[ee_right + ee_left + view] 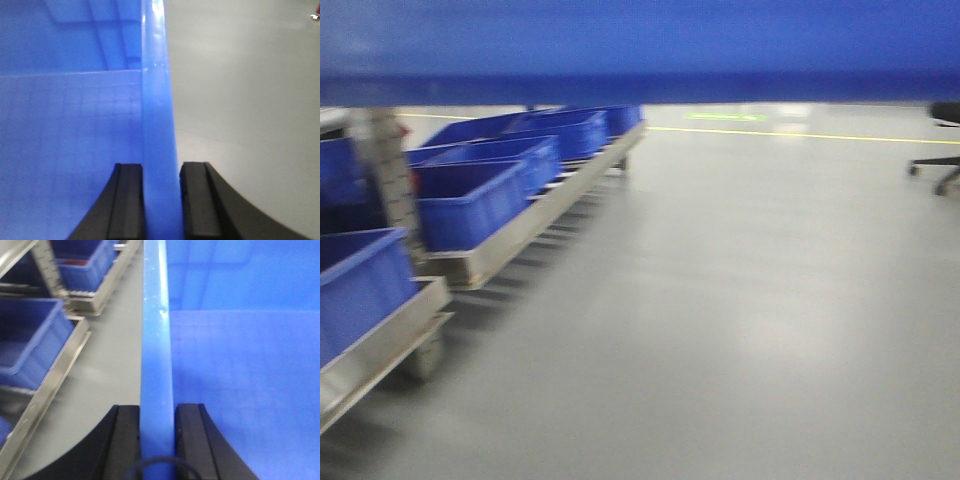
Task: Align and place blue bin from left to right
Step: 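Turn the base away from the rack while holding the bin, then drive across the floor past the chairs carrying the bin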
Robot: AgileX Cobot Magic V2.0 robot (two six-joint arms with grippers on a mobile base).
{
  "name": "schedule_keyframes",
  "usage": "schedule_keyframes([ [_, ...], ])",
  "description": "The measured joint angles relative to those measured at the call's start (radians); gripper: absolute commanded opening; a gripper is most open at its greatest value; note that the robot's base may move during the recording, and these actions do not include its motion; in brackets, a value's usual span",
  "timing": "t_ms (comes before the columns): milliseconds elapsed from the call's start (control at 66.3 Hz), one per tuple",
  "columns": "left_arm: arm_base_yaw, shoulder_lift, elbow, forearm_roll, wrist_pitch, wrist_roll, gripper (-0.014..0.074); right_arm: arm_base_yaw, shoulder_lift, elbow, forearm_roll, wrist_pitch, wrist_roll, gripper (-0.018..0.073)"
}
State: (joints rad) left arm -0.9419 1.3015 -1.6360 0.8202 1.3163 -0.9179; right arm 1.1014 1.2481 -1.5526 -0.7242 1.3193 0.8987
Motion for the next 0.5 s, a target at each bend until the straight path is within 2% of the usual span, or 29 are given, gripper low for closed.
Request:
schedule_keyframes([
  [498,0.000,0.000,0.000,0.000,0.000,0.000,-0.0111,0.000,0.000,0.000,0.000,0.000,0.000,-0.0083],
])
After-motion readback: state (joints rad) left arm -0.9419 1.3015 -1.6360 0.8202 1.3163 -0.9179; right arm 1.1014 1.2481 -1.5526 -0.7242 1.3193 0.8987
